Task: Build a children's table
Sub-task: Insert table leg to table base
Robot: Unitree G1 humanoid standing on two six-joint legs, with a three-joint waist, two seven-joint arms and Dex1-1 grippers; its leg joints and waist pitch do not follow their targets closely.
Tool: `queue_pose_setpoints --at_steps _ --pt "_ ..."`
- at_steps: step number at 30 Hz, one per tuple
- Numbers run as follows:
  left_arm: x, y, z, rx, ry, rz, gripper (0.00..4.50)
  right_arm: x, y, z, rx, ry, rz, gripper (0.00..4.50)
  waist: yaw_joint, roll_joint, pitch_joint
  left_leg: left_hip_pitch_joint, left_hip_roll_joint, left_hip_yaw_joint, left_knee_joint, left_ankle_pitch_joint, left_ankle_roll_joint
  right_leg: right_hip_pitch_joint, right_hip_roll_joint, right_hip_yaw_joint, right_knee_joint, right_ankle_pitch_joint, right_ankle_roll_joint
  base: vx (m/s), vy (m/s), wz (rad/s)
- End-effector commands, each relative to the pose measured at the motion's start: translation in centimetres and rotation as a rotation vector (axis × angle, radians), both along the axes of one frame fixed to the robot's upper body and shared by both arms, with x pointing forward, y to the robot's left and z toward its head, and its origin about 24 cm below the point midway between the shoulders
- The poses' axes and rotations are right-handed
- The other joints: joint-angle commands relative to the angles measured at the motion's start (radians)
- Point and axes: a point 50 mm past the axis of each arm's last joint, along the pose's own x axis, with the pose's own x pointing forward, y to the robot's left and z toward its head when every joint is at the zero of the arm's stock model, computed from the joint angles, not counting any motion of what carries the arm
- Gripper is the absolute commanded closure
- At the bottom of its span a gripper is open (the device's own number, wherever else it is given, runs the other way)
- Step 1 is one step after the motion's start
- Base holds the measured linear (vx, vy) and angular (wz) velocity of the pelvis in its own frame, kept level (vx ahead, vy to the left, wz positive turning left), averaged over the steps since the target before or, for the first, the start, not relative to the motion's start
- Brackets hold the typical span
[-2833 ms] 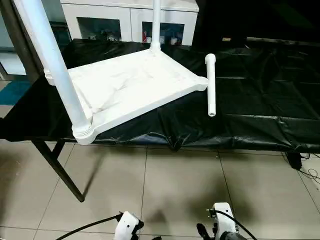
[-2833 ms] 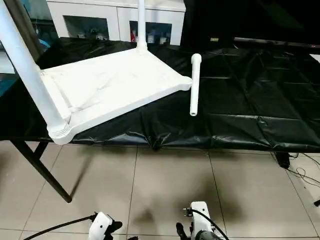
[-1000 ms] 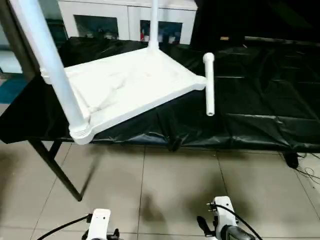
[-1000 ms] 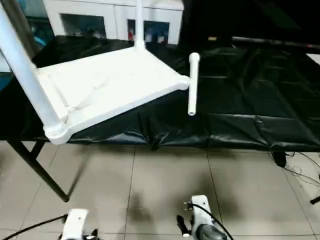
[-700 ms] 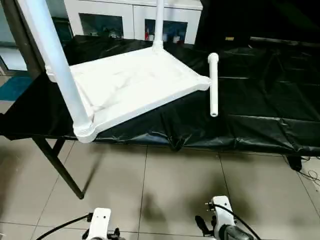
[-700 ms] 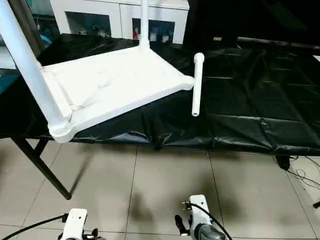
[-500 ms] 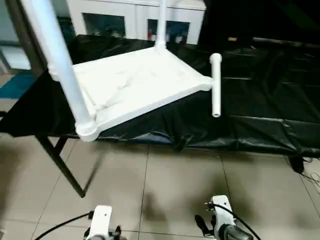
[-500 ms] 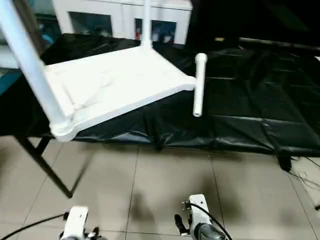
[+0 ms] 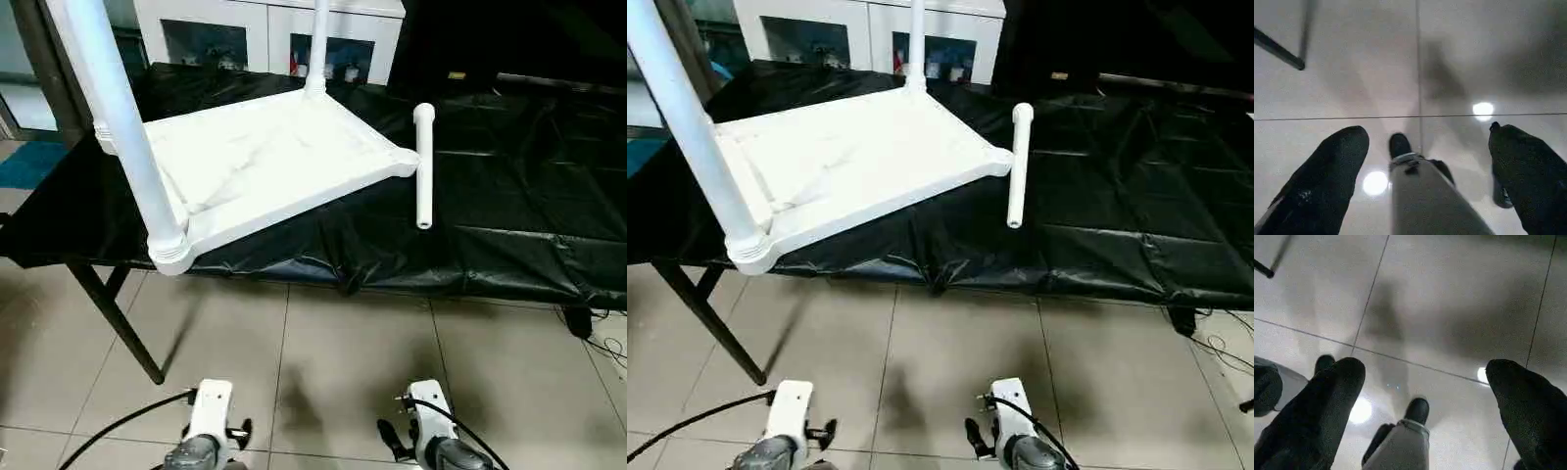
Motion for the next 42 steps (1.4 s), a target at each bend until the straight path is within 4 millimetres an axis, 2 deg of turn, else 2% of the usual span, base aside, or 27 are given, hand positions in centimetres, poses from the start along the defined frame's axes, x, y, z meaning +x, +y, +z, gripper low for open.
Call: queue_pose_setpoints --at_steps 1,2,3,4,5,6,7,9,10,13,14,16,17,19,21,23,29,30,31,32,33,34,35,37,39,41,42 --pt "8.2 -1.1 4.7 -0.158 -0.213 -0.096 0.03 0.5 -0.1 0.3 0.006 -0.03 0.001 0.0 0.001 0.011 -0.036 0.026 0.067 -0.023 -0.087 -0.142 0.086 0.004 -0.063 0.018 -0.052 0.232 -0.27 0.0 0.0 0.0" --pt "8.6 -0.9 5.1 -0.176 -0.254 -0.061 0.03 0.9 0.2 0.6 0.021 -0.058 0.009 0.0 0.0 0.01 -0.036 0.026 0.067 -0.023 -0.087 -0.142 0.087 0.005 -0.062 0.017 -0.052 0.237 -0.27 0.0 0.0 0.0" --pt "9.3 -0.3 6.1 -0.224 -0.347 0.012 0.03 4.0 1.9 2.6 0.105 -0.205 0.031 0.0 0.0 0.009 -0.034 0.026 0.066 -0.022 -0.088 -0.153 0.09 0.003 -0.063 0.018 -0.052 0.234 -0.272 0.0 0.0 0.0" --pt "9.4 -0.2 6.2 -0.227 -0.352 0.016 0.03 4.2 2.0 2.7 0.111 -0.214 0.031 0.0 0.002 0.019 -0.036 0.027 0.067 -0.024 -0.089 -0.165 0.09 0.002 -0.065 0.018 -0.051 0.23 -0.273 0.0 0.0 0.0" --pt "9.5 0.0 6.5 -0.24 -0.375 0.034 0.03 4.9 2.4 3.3 0.134 -0.25 0.035 0.0 -0.005 0.009 -0.036 0.018 0.067 -0.027 -0.091 -0.152 0.096 0.01 -0.064 0.017 -0.047 0.241 -0.266 0.0 0.0 0.0" --pt "9.6 0.4 7.2 -0.244 -0.443 0.007 0.03 5.8 2.6 4.2 0.188 -0.317 0.037 0.0 -0.004 0.022 -0.036 0.021 0.067 -0.028 -0.091 -0.149 0.098 0.007 -0.064 0.015 -0.047 0.241 -0.262 0.0 0.0 0.0" --pt "9.5 0.5 7.5 -0.231 -0.478 -0.032 0.03 6.0 2.5 4.5 0.206 -0.343 0.043 0.0 -0.003 0.02 -0.036 0.026 0.073 -0.026 -0.089 -0.168 0.104 0.002 -0.066 0.018 -0.05 0.244 -0.267 0.0 0.0 0.0" --pt "9.2 0.5 8.0 -0.22 -0.52 -0.086 0.03 6.3 2.3 4.9 0.219 -0.376 0.056 0.0 0.003 0.022 -0.038 0.028 0.071 -0.024 -0.083 -0.133 0.107 0.003 -0.061 0.017 -0.045 0.288 -0.272 0.0 0.0 0.0" --pt "9.0 0.4 8.2 -0.219 -0.536 -0.11 0.03 6.3 2.2 5.1 0.227 -0.392 0.064 0.0 0.006 0.029 -0.039 0.032 0.07 -0.023 -0.08 -0.12 0.107 -0.001 -0.059 0.016 -0.044 0.303 -0.273 0.0 0.0 0.0" --pt "8.5 0.2 9.1 -0.241 -0.588 -0.141 0.03 6.3 1.9 5.6 0.252 -0.437 0.086 0.0 0.012 0.024 -0.045 0.027 0.063 -0.021 -0.072 -0.067 0.117 0.007 -0.055 0.012 -0.035 0.406 -0.265 0.0 0.0 0.0" --pt "8.3 0.1 9.4 -0.24 -0.605 -0.154 0.03 6.2 1.8 5.8 0.264 -0.453 0.098 0.0 0.011 0.028 -0.045 0.026 0.062 -0.022 -0.072 -0.065 0.116 0.005 -0.054 0.012 -0.034 0.408 -0.266 0.0 0.0 0.0" --pt "7.9 0.0 10.0 -0.239 -0.626 -0.16 0.03 5.8 1.7 6.2 0.28 -0.477 0.125 0.0 0.011 0.023 -0.042 0.022 0.064 -0.022 -0.074 -0.082 0.117 0.008 -0.054 0.011 -0.036 0.409 -0.256 0.0 0.0 0.0" --pt "7.8 0.0 10.1 -0.225 -0.635 -0.17 0.03 5.6 1.7 6.2 0.282 -0.478 0.136 0.0 0.012 0.028 -0.04 0.022 0.064 -0.024 -0.079 -0.115 0.112 0.006 -0.054 0.011 -0.039 0.369 -0.249 0.0 0.0 0.0" --pt "7.6 0.1 10.4 -0.21 -0.647 -0.169 0.03 5.1 1.7 6.2 0.287 -0.473 0.16 0.0 0.007 0.027 -0.036 0.024 0.067 -0.026 -0.088 -0.175 0.087 0.005 -0.053 0.012 -0.048 0.268 -0.246 0.0 0.0 0.0" --pt "7.5 0.2 11.0 -0.195 -0.671 -0.175 0.03 4.6 1.6 6.3 0.271 -0.479 0.184 0.0 0.003 0.028 -0.031 0.023 0.067 -0.026 -0.093 -0.203 0.073 0.003 -0.052 0.015 -0.053 0.214 -0.241 0.0 0.0 0.0" --pt "7.2 0.2 11.7 -0.19 -0.691 -0.187 0.03 4.3 1.5 6.8 0.281 -0.511 0.178 0.0 0.001 0.029 -0.032 0.024 0.067 -0.027 -0.093 -0.206 0.059 0.004 -0.052 0.017 -0.055 0.2 -0.24 0.0 0.0 0.0" --pt "6.1 1.1 13.9 -0.177 -0.763 -0.15 0.03 3.3 0.6 9.7 0.312 -0.645 0.132 0.0 0.003 0.031 -0.03 0.023 0.065 -0.029 -0.093 -0.195 0.067 0.003 -0.046 0.018 -0.056 0.244 -0.199 0.0 0.0 0.0" --pt "5.7 1.3 14.9 -0.175 -0.797 -0.135 0.03 2.7 0.3 11.2 0.324 -0.686 0.131 0.0 0.004 0.035 -0.029 0.024 0.063 -0.03 -0.094 -0.202 0.06 0.001 -0.043 0.017 -0.057 0.237 -0.192 0.0 0.0 0.0" --pt "5.7 1.3 15.1 -0.174 -0.802 -0.133 0.03 2.6 0.2 11.4 0.326 -0.692 0.13 0.0 0.006 0.033 -0.028 0.024 0.064 -0.031 -0.095 -0.209 0.056 0.002 -0.042 0.018 -0.058 0.238 -0.177 0.0 0.0 0.0" --pt "5.6 1.4 15.8 -0.177 -0.829 -0.124 0.03 2.2 0.0 12.5 0.338 -0.72 0.122 0.0 0.006 0.035 -0.028 0.025 0.063 -0.031 -0.095 -0.211 0.053 0.002 -0.041 0.018 -0.058 0.238 -0.173 0.0 0.0 0.0" --pt "5.5 1.4 16.2 -0.177 -0.84 -0.124 0.03 2.1 -0.1 12.9 0.342 -0.73 0.117 0.0 0.006 0.033 -0.027 0.024 0.062 -0.031 -0.097 -0.222 0.048 0.001 -0.039 0.018 -0.061 0.228 -0.163 0.0 0.0 0.0" --pt "5.4 1.4 16.4 -0.174 -0.848 -0.126 0.03 2.0 -0.1 13.2 0.347 -0.738 0.114 0.0 0.007 0.039 -0.027 0.024 0.061 -0.032 -0.098 -0.232 0.042 0.0 -0.04 0.018 -0.061 0.216 -0.161 0.0 0.0 0.0" --pt "5.4 1.4 17.5 -0.162 -0.889 -0.131 0.03 1.7 -0.4 14.4 0.361 -0.77 0.101 0.0 0.004 0.036 -0.024 0.024 0.061 -0.032 -0.102 -0.259 0.031 -0.001 -0.04 0.018 -0.065 0.173 -0.157 0.0 0.0 0.0" --pt "5.4 1.3 18.5 -0.155 -0.919 -0.131 0.03 1.5 -0.7 15.6 0.365 -0.799 0.085 0.0 0.004 0.037 -0.022 0.024 0.061 -0.032 -0.105 -0.286 0.014 -0.002 -0.038 0.021 -0.07 0.113 -0.142 0.0 0.0 0.0" --pt "5.5 1.3 19.1 -0.152 -0.935 -0.125 0.03 1.6 -0.9 16.4 0.371 -0.819 0.058 0.0 0.004 0.036 -0.02 0.023 0.058 -0.032 -0.106 -0.287 0.004 -0.005 -0.038 0.022 -0.072 0.078 -0.138 0.0 0.0 0.0" --pt "6.0 1.8 20.1 -0.115 -0.965 -0.111 0.03 2.5 -0.9 18.5 0.401 -0.849 -0.017 0.0 0.003 0.035 -0.019 0.023 0.056 -0.033 -0.108 -0.284 -0.003 -0.006 -0.037 0.024 -0.074 0.05 -0.13 0.0 0.0 0.0" --pt "6.3 2.0 20.6 -0.102 -0.985 -0.094 0.03 3.0 -0.9 19.2 0.386 -0.863 -0.029 0.0 0.001 0.036 -0.022 0.023 0.054 -0.034 -0.106 -0.26 -0.009 -0.005 -0.034 0.023 -0.071 0.066 -0.124 0.0 0.0 0.0"
